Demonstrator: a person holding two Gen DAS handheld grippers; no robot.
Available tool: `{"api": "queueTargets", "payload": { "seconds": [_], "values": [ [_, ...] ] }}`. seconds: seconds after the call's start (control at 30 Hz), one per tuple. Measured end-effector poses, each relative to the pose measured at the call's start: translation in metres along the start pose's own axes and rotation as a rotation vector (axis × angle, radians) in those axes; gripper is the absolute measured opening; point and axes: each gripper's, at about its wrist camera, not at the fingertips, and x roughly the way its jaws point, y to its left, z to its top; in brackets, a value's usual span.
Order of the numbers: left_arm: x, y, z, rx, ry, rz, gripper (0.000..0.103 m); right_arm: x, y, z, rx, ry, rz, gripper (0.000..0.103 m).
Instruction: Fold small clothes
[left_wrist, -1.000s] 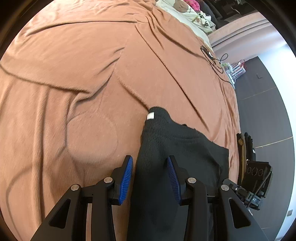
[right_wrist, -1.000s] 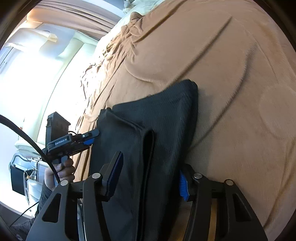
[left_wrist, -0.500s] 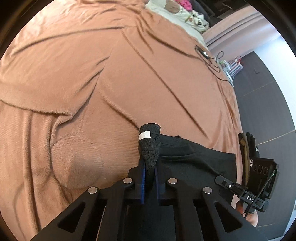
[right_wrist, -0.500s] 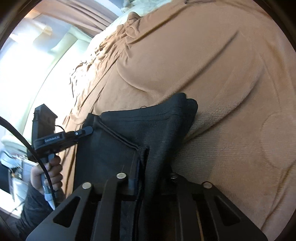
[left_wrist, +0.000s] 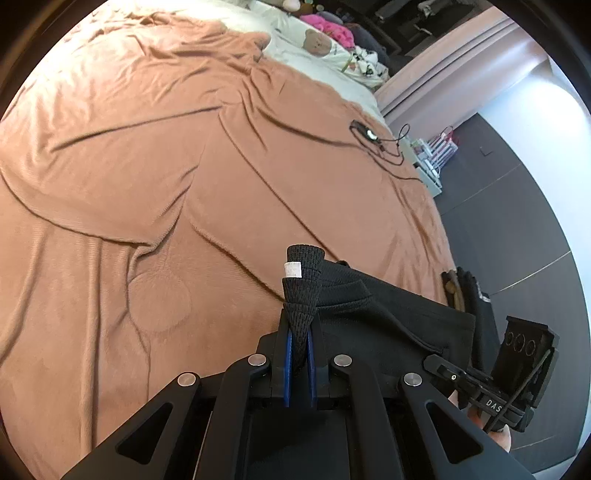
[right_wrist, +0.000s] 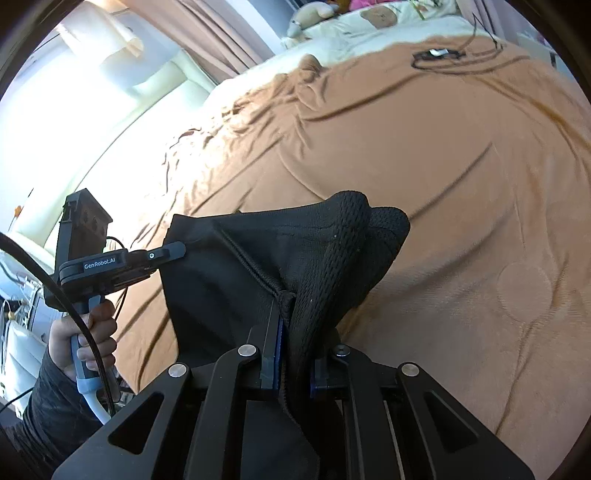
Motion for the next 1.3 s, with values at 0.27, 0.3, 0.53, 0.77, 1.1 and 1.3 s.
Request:
{"api": "queueTargets", "payload": {
  "seconds": [0.27,0.3,0.53,0.77,1.1,1.3],
  "values": [
    [-0.048,-0.015,-0.011,0.021,-0.068,-0.012,0.006,-0.05,0.021,-0.02,-0.045,-0.058,-0.002,0.007],
    [-0.054,-0.018,-0.012,0.026,-0.077,-0.014,0.006,-0.057,0.025,-0.023,-0.05,-0.067,-0.002,0.007],
    [-0.103,-0.041,-0.028,0.06,-0.151,-0.039,0.006,-0.105,0.053,-0.046,-0.091,-0.136,-0.012,0.006],
    [-0.152,-0.061,-0.051,0.091,-0.222,-0.058,0.006,-0.153,0.082,-0.077,-0.137,-0.204,-0.004,0.006],
    [-0.229,-0.081,-0.085,0.126,-0.324,-0.084,0.005,-0.21,0.125,-0.121,-0.21,-0.295,0.013,0.006],
    [-0.281,-0.084,-0.108,0.136,-0.397,-0.092,0.005,-0.231,0.152,-0.148,-0.275,-0.331,0.029,0.006]
  ]
}}
